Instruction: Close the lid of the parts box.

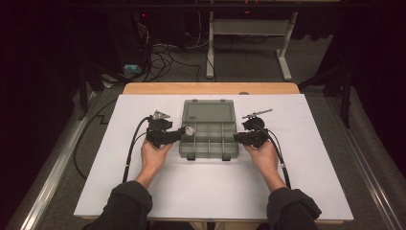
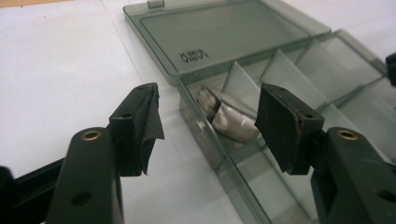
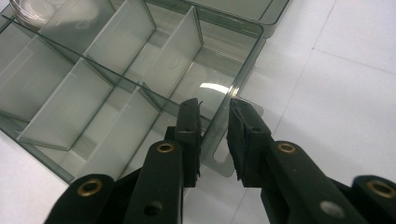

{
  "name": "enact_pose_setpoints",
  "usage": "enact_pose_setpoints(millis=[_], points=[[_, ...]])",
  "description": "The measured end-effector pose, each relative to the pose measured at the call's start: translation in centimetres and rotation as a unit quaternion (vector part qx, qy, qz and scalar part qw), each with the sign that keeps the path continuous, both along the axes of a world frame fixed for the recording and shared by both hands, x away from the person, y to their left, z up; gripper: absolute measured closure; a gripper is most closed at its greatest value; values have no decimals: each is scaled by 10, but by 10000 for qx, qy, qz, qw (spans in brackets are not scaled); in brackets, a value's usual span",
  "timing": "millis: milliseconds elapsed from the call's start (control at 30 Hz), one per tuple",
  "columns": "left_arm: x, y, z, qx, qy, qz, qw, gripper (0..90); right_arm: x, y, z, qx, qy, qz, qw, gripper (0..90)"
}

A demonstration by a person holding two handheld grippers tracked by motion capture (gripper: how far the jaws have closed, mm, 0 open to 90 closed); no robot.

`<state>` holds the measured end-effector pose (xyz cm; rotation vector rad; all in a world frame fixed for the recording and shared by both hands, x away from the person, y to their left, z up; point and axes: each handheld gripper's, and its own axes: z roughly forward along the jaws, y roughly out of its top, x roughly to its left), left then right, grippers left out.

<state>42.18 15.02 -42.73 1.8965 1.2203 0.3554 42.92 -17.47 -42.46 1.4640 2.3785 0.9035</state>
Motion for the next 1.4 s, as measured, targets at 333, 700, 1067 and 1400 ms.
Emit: enact_pose_setpoints(millis=[333, 700, 1067, 1400], points=[[22, -7, 11, 16, 205, -29, 9998, 409, 0, 1, 0, -19, -8, 11, 10000, 750], [55, -26, 6, 150, 458, 28, 9988, 414, 0, 0, 0, -17, 8, 11, 10000, 750], [87, -35, 4, 285, 1076, 4, 9938, 434, 1, 0, 1, -47, 48, 32, 10000, 751], [100, -29, -7, 164, 1468, 28, 9890, 433, 2, 1, 2, -83, 47, 77, 9999, 750]])
